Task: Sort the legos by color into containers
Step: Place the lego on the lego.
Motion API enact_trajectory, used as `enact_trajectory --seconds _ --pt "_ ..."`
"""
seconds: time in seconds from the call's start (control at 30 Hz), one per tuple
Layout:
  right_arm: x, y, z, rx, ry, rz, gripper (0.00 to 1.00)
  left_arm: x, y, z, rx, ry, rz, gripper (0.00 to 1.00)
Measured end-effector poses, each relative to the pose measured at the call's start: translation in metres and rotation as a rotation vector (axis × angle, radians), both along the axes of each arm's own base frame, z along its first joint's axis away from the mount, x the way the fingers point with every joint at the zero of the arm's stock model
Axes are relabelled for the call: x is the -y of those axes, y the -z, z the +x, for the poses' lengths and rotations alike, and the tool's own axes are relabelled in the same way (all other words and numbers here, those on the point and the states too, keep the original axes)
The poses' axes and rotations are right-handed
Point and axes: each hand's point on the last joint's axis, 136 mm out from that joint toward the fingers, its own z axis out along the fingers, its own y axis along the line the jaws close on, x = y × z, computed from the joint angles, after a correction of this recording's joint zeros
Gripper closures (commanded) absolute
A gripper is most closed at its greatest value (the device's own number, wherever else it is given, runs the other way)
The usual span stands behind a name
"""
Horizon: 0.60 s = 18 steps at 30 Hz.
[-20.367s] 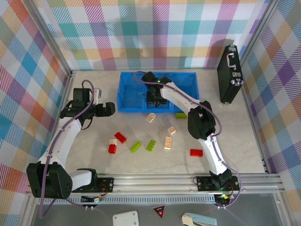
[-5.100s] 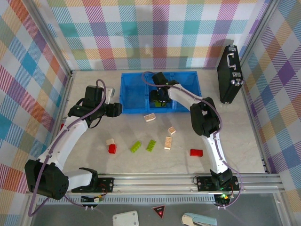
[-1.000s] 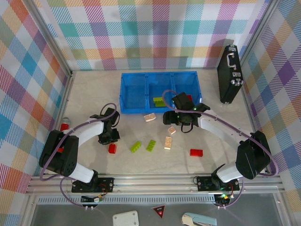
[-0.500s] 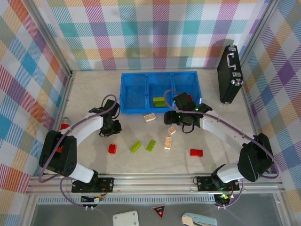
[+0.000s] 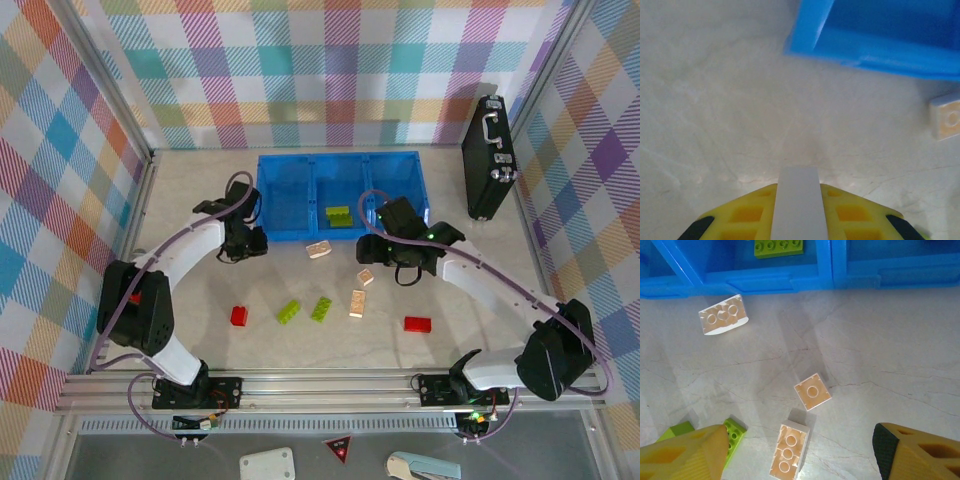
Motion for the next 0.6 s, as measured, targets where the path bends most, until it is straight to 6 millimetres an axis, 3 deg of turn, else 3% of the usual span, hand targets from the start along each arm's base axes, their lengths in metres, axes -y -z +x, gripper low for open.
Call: enact_trajectory --seconds 0.33,0.6 --pt "0.015 -0.007 -0.009 0.018 0.026 -0.028 0.22 0.035 -0.022 0.057 0.053 0.085 -0.042 0.84" --pt "0.027 -0.010 -0.017 0.030 0.046 -0.042 0.22 0.066 -0.024 0.112 0.092 0.171 -0.082 0.82"
